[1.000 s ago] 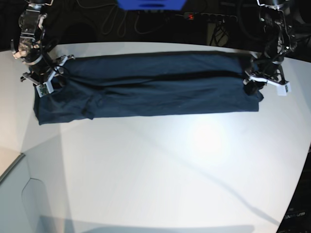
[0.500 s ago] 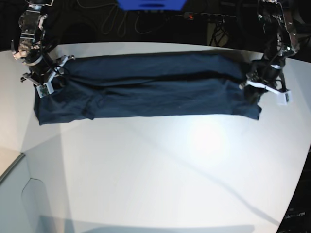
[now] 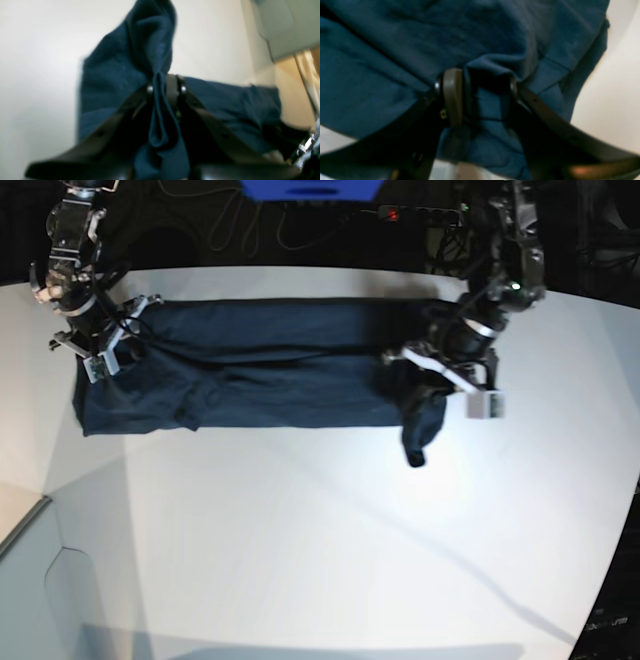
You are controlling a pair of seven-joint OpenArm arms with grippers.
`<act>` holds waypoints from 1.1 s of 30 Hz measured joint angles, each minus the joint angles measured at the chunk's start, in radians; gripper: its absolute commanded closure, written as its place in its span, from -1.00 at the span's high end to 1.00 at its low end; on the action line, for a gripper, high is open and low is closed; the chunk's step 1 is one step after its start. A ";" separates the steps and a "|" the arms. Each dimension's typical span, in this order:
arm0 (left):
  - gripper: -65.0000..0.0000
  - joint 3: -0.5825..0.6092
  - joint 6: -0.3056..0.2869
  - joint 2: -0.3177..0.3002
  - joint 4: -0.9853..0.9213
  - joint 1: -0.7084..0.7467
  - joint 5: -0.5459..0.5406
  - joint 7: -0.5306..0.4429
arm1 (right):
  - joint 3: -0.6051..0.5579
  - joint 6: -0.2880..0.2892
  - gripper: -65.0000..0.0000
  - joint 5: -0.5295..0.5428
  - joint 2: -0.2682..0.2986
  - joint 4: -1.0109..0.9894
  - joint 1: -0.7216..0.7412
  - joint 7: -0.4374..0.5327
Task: Layout the t-shirt on the table in an organized manner, then fold the t-shirt properly
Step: 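Lift the band end with the left gripper and carry it toward the right gripper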
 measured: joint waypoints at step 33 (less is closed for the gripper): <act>-1.00 0.341 0.002 0.127 -0.216 -0.111 0.318 -0.001 | -0.003 0.001 -0.25 0.000 -0.014 0.054 -0.063 0.001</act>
